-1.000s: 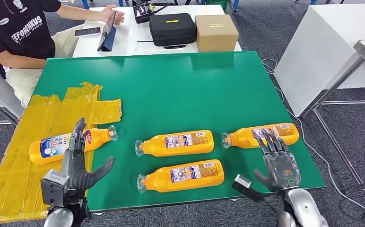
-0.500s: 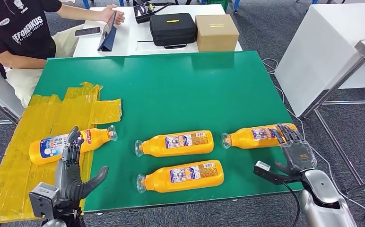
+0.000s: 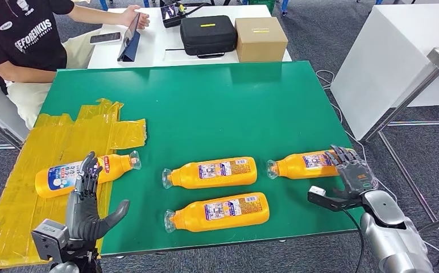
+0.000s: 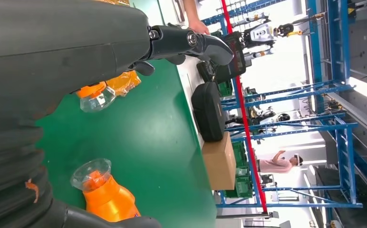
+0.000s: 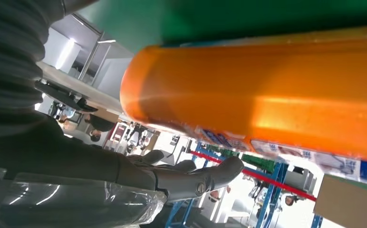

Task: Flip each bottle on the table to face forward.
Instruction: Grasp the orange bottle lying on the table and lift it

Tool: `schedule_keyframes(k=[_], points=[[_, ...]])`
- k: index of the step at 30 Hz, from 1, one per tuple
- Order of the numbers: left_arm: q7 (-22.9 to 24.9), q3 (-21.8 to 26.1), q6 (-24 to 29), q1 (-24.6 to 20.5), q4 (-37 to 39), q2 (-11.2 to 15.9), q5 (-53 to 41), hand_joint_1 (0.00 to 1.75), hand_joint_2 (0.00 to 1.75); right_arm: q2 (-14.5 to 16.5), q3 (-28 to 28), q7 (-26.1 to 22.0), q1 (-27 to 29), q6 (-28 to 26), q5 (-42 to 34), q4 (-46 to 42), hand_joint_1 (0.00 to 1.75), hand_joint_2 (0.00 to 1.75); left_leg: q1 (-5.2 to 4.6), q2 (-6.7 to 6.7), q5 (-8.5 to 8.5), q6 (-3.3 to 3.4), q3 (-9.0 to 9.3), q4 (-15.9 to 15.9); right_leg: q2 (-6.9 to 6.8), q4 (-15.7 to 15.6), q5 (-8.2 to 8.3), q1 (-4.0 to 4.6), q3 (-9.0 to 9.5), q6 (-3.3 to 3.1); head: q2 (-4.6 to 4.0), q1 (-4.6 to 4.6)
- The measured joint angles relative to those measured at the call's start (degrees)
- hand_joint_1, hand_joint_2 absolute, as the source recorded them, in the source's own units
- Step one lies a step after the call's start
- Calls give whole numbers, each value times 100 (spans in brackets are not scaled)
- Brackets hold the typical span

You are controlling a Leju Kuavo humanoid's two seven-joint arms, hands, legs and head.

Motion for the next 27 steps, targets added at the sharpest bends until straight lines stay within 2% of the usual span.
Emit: schedule_keyframes(k=[8, 17, 24, 27], points=[[-4, 2, -2, -3, 48, 6, 6, 0, 175, -34, 168, 68, -218, 55, 113, 256, 0, 175, 1, 3, 0, 0, 1, -2, 2, 0, 0, 1, 1, -1, 0, 0], [-2, 67, 37, -8, 91, 8, 36, 0, 175, 164, 664, 149, -1233, -212, -17, 1233, 0, 175, -1, 7, 7, 4, 4, 0, 8, 3, 6, -1, 1, 3, 0, 0], [-2, 114, 21, -169, 317, 10, 36, 0, 175, 328, 954, 456, -1801, -272, 20, 1872, 0, 175, 0, 2, 7, 3, 0, -1, 3, 5, 4, 1, 0, 2, 0, -1], [3, 116, 0, -224, 383, 11, 26, 0, 175, 423, 1012, 631, -1940, 96, -104, 2099, 0, 175, 0, 3, 7, 3, -1, -1, 3, 5, 4, 1, -2, 2, 0, 0]])
